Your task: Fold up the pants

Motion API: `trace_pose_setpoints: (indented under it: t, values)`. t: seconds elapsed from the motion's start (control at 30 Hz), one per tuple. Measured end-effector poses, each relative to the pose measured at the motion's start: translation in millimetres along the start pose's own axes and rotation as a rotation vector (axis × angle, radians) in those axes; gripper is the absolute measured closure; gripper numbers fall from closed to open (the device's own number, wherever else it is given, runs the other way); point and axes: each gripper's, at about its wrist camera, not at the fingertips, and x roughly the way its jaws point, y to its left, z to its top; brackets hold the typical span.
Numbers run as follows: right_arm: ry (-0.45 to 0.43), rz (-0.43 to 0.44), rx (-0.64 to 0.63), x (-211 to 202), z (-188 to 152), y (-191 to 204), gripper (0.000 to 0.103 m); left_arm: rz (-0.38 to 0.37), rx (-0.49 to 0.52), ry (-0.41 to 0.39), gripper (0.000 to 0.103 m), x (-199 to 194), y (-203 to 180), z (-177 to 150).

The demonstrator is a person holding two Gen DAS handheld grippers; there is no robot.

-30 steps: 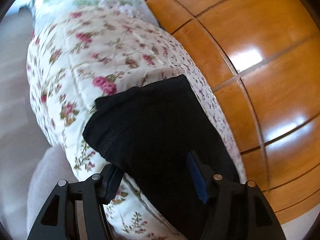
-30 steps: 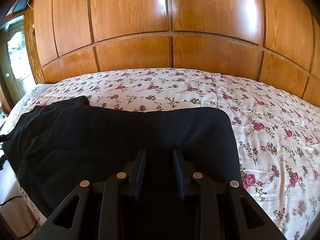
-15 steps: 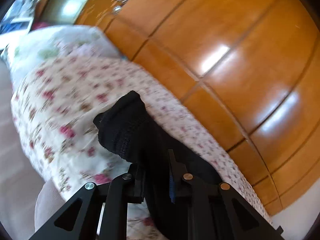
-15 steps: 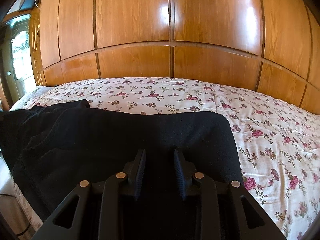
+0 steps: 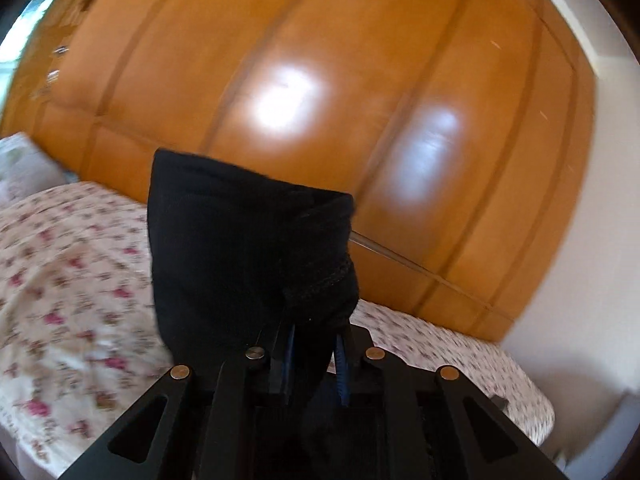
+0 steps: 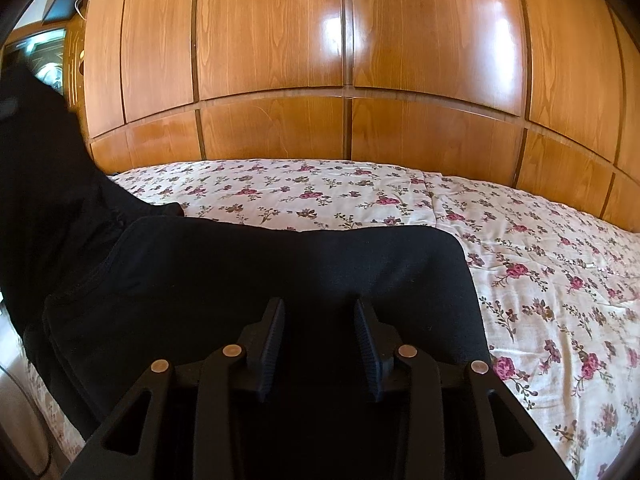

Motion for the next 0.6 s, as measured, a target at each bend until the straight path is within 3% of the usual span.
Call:
trace_pose_setpoints:
  t: [0.03,0.2,0.6]
  values:
    - [0.0,0.01,0.003,-0.5,0.2,-0.3,0.063,-0.019,0.017,0.012,0.088,4.6,-9.5,-2.0]
    - [0.004,0.077,-0.028,-3.9,0.9,5.1,0.034,-0.114,0.057,0.074,0.088,22.0,-39.4,-15.4]
    - [0.058,0.048,0.08,-28.2,21.2,-21.0,0.03,-0.213,0.12,0.211,0.088,42.4,-68.1,-48.8]
